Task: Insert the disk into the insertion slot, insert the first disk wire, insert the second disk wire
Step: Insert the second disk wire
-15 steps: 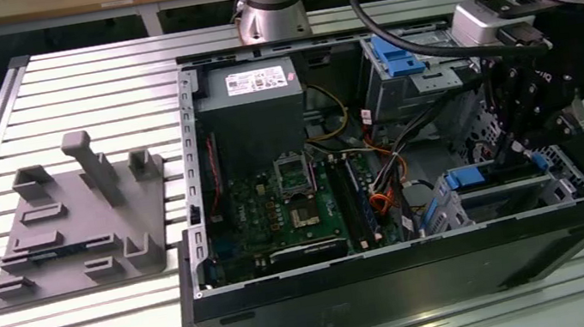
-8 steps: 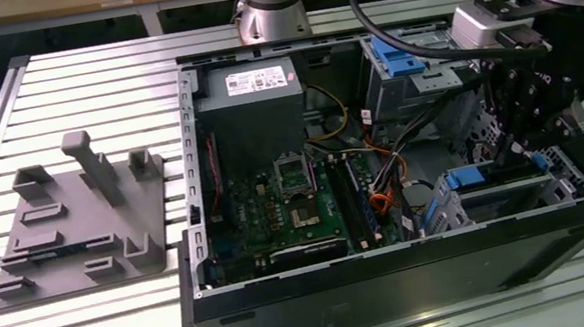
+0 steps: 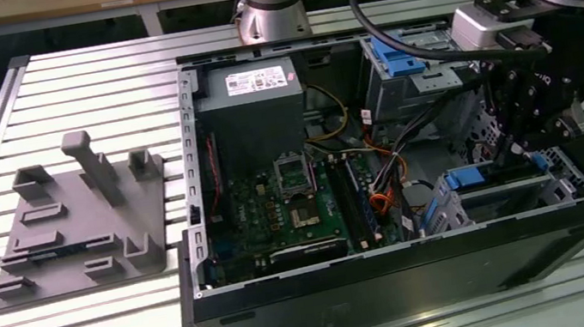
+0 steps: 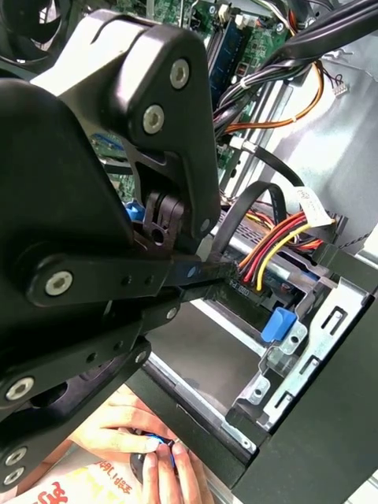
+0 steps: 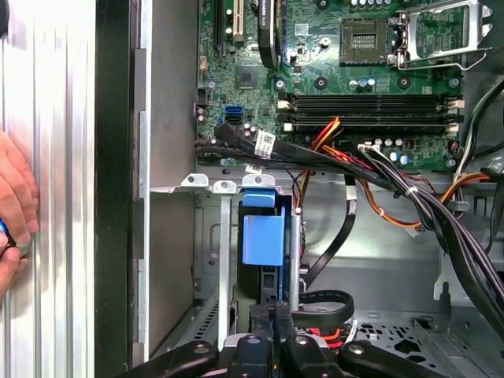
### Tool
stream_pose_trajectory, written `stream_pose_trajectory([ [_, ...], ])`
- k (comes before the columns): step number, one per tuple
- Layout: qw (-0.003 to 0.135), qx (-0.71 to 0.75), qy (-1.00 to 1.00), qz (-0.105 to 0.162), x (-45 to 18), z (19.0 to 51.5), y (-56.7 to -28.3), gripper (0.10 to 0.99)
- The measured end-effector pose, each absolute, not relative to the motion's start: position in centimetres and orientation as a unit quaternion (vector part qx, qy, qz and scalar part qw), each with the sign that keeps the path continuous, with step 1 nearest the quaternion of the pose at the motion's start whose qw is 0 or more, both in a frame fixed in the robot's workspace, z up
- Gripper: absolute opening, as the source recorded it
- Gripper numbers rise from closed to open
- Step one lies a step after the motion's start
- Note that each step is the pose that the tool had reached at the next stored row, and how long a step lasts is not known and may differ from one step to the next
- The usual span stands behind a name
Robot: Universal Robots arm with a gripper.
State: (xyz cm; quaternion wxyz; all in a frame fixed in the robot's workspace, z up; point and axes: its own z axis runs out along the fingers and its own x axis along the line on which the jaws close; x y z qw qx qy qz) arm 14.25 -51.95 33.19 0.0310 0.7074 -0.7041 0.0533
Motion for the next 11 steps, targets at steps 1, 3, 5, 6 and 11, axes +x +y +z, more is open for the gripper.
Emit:
stream_pose_trajectory([
  [1, 0.031, 0.707, -0.704, 0.053, 14.26, 33.16, -51.96, 0.145],
  [3, 0.031, 0.707, -0.704, 0.053, 14.27, 33.1, -51.97, 0.145],
  [5, 0.031, 0.707, -0.704, 0.053, 14.28, 33.04, -51.97, 0.145],
  [6, 0.031, 0.707, -0.704, 0.053, 14.3, 33.01, -51.98, 0.145],
  [11, 0.031, 0.707, -0.704, 0.053, 14.38, 32.99, -51.98, 0.145],
])
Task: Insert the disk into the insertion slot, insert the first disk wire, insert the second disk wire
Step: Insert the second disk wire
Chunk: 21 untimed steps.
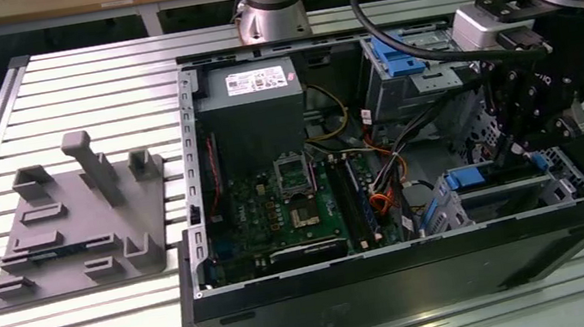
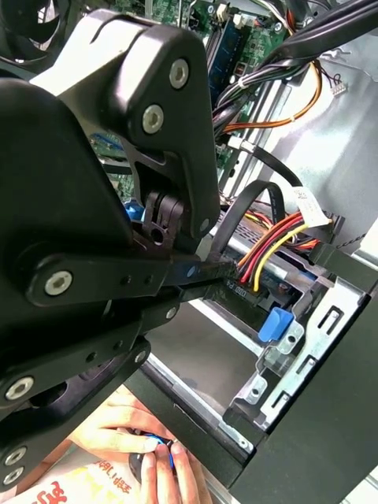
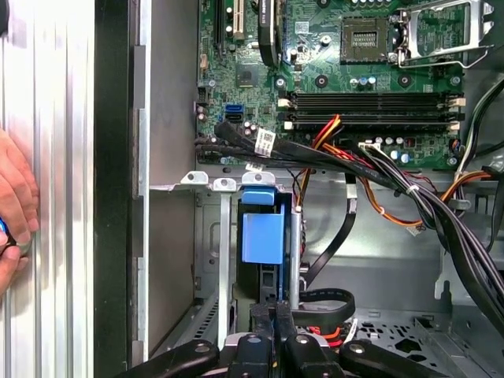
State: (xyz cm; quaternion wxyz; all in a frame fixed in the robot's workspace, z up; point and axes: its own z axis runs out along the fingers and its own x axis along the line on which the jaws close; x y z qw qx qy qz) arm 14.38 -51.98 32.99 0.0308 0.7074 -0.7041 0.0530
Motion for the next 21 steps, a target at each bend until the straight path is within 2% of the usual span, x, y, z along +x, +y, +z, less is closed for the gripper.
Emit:
stream_pose_trajectory([
  [19, 0.03, 0.708, -0.704, 0.052, 14.3, 33.2, -52.0, 0.145],
  [20, 0.03, 0.708, -0.704, 0.053, 14.3, 33.7, -52.0, 0.157],
  [21, 0.031, 0.708, -0.704, 0.053, 14.3, 34.2, -52.0, 0.216],
])
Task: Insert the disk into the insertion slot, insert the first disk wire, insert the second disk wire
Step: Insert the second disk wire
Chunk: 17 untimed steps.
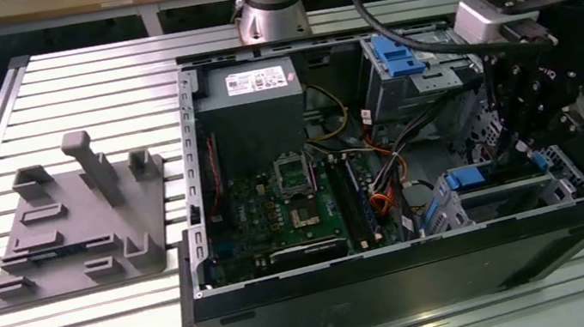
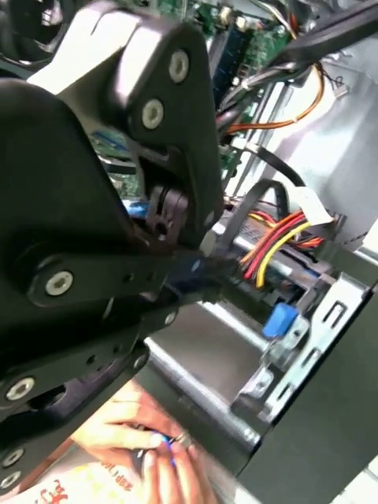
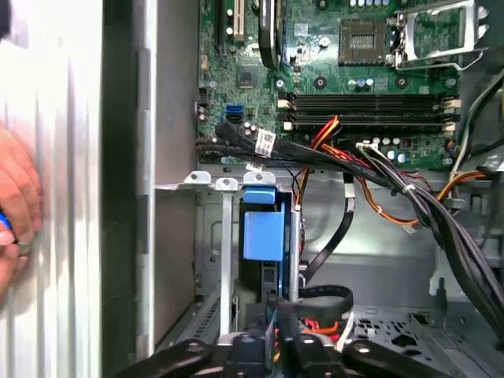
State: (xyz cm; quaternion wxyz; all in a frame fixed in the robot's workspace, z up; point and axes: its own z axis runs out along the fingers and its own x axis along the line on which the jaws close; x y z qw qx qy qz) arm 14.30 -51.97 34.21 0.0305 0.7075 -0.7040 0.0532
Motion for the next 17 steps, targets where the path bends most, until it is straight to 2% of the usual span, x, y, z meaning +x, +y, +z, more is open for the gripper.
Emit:
stream_pose_trajectory([
  [1, 0.03, 0.707, -0.704, 0.053, 14.2, 34.6, -52.0, 0.216],
  [2, 0.03, 0.707, -0.704, 0.053, 14.2, 34.9, -52.0, 0.275],
  [3, 0.03, 0.707, -0.704, 0.053, 14.2, 35.2, -52.0, 0.275],
  [4, 0.031, 0.707, -0.704, 0.053, 14.2, 35.6, -52.0, 0.333],
  [5, 0.03, 0.707, -0.704, 0.053, 14.2, 36.1, -52.0, 0.333],
  [6, 0.031, 0.707, -0.704, 0.053, 14.2, 36.5, -52.0, 0.396],
  [12, 0.031, 0.707, -0.704, 0.053, 14.2, 39.1, -52.0, 0.396],
  [17, 0.031, 0.707, -0.704, 0.053, 14.2, 39.2, -52.0, 0.396],
])
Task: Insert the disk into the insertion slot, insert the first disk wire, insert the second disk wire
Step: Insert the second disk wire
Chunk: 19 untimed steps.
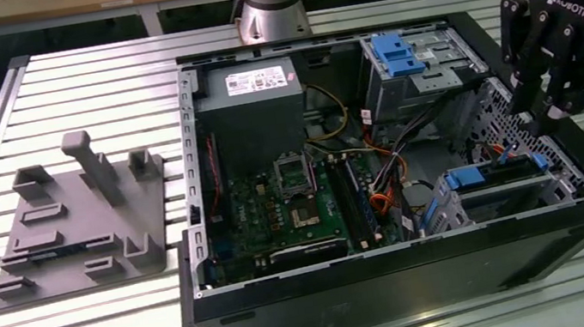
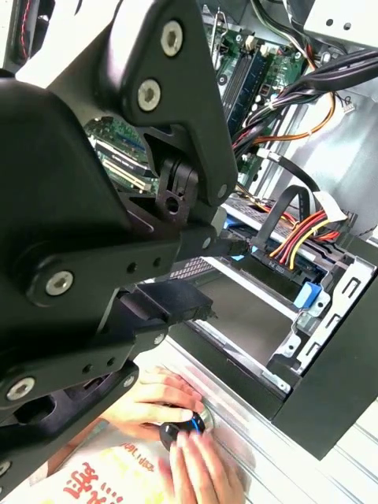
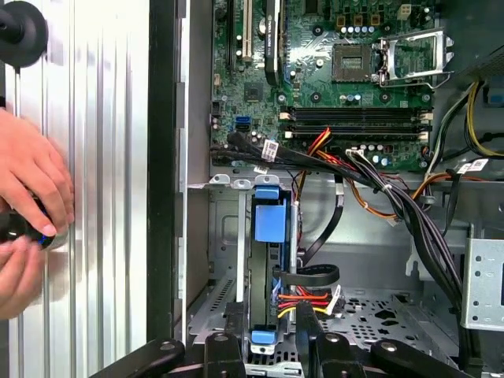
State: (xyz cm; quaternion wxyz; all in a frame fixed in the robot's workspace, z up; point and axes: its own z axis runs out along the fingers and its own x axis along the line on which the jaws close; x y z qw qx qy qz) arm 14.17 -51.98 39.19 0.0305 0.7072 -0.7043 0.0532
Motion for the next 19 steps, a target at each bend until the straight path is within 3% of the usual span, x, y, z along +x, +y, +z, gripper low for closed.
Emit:
stream_pose_trajectory([
  [12, 0.031, 0.707, -0.704, 0.053, 14.17, 39.2, -51.97, 0.38],
  [14, 0.031, 0.707, -0.704, 0.053, 14.17, 39.2, -51.98, 0.251],
  [15, 0.031, 0.707, -0.704, 0.053, 14.17, 39.2, -51.98, 0.251],
  [17, 0.031, 0.707, -0.704, 0.053, 14.17, 39.2, -51.98, 0.137],
  [19, 0.031, 0.707, -0.704, 0.053, 14.17, 39.2, -51.98, 0.106],
])
